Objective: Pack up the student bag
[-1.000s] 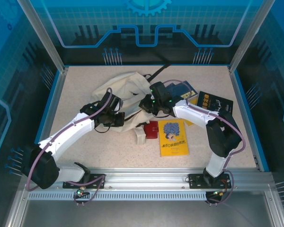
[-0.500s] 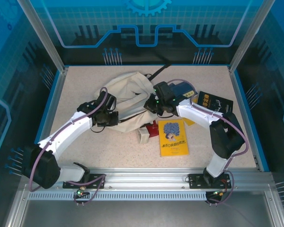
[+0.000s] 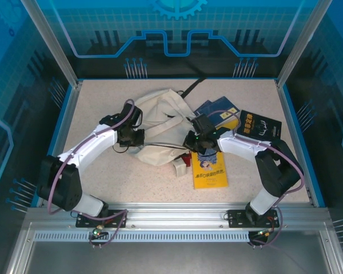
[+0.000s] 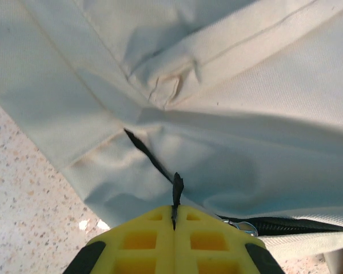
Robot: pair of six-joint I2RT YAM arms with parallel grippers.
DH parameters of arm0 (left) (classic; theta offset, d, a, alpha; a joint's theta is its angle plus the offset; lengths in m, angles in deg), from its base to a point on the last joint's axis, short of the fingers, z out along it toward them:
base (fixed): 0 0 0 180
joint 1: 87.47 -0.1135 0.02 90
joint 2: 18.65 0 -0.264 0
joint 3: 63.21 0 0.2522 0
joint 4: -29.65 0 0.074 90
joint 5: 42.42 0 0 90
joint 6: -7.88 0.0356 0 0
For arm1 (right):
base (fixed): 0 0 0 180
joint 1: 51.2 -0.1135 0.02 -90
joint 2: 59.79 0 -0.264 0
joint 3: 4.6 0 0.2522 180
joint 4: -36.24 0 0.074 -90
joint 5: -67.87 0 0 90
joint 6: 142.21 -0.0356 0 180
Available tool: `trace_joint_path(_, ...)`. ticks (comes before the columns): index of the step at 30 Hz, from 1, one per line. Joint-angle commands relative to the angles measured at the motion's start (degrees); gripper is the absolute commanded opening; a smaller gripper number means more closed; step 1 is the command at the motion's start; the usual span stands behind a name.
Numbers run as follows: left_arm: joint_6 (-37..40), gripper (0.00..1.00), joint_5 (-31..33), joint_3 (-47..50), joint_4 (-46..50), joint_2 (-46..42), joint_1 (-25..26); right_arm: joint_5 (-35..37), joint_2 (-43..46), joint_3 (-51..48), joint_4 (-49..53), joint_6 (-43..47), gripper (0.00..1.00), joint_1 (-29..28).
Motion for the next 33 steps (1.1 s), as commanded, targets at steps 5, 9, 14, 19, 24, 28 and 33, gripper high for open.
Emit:
trace_joint_path(5,2.53,0.00,-0.23,-3.17,-0.20,3.14,-2.59,4.43,2.83,-1.49,5.72,3.71,0.10,2.07)
trace_joint_path(9,3.61,0.00,-12.68,-1.22,-3.96,1.68,-2.17,1.96,5.22,1.36,6.92,7.30,0.44,1.86)
trace_joint_path(14,1.68,0.00,-13.22,0.17,-4.08,-1.27,-1.72,7.21,10.16,6.68,14.76,10.54,0.68,-0.94)
trace_joint_path(19,-6.46,0.23,-12.97,3.74,-3.35,-5.82,-1.62,5.87,8.65,12.56,18.87,16.73,0.72,-4.69)
trace_joint_path(24,-15.33,0.38,-13.48,10.10,-3.76,-8.51,-1.78,5.77,0.15,22.73,23.71,25.52,0.72,-11.31)
trace_joint_path(28,-21.24,0.42,-16.10,14.75,-7.90,-7.78,-2.76,4.00,-9.44,31.87,27.07,32.57,0.71,-14.26)
trace_joint_path(33,-25.85,0.43,-18.51,16.59,-11.78,-4.93,-3.50,0.32,-18.39,38.35,27.21,36.61,0.70,-14.46)
